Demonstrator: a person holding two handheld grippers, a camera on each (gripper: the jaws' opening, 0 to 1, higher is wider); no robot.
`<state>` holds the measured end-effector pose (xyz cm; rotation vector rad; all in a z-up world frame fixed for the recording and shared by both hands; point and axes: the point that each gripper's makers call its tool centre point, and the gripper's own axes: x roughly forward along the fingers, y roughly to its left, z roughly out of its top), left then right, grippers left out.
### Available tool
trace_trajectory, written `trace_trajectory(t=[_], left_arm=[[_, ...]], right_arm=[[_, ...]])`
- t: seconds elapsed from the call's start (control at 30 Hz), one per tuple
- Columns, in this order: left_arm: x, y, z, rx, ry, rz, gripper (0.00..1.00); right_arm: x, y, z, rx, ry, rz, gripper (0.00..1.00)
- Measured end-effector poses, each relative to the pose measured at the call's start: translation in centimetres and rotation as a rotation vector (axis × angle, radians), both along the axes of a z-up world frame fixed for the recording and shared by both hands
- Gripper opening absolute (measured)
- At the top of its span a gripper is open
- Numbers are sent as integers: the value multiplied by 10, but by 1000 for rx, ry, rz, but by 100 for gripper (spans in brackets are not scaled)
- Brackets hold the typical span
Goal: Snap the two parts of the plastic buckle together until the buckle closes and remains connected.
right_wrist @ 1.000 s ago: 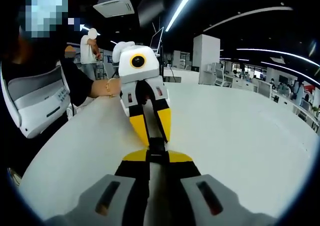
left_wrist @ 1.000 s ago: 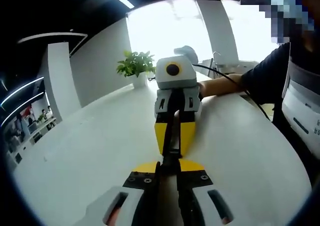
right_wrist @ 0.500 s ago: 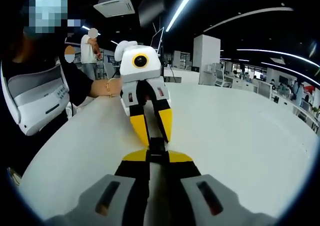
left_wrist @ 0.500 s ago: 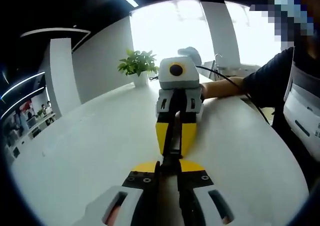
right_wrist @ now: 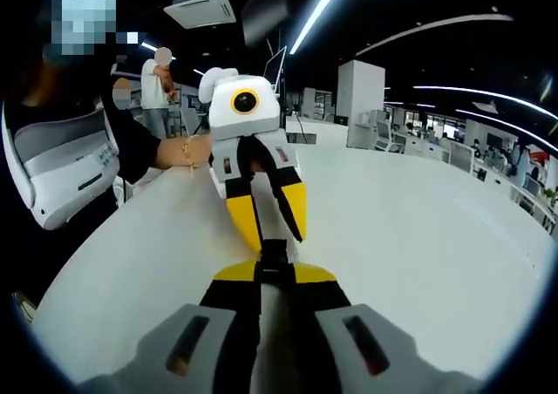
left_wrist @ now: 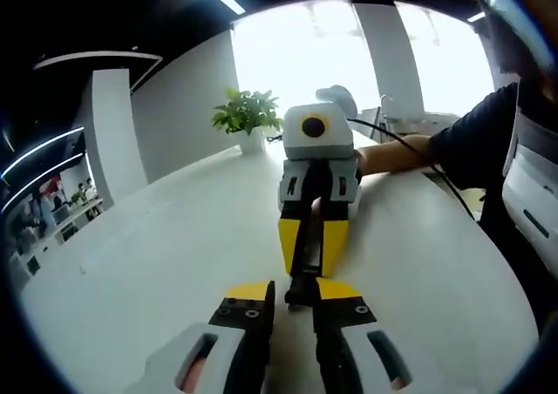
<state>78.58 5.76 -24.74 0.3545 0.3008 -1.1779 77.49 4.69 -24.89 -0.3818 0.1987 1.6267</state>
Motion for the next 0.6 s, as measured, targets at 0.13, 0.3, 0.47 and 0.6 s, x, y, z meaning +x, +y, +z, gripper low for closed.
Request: trace_trajectory(t=[0.13, 0.3, 0.47, 0.6], left_arm=[[7, 6, 5, -13, -9, 28, 17], [13, 12, 17, -55, -15, 58, 17], [20, 19, 26, -72, -38, 95, 17], [26, 24, 29, -64, -60, 124, 17]], right_arm=[[1, 3, 2, 6, 11, 4, 11], [9, 2, 5, 7, 5, -11, 11], [16, -1, 4, -3, -6, -31, 11], [25, -2, 6, -4, -19, -50, 11]])
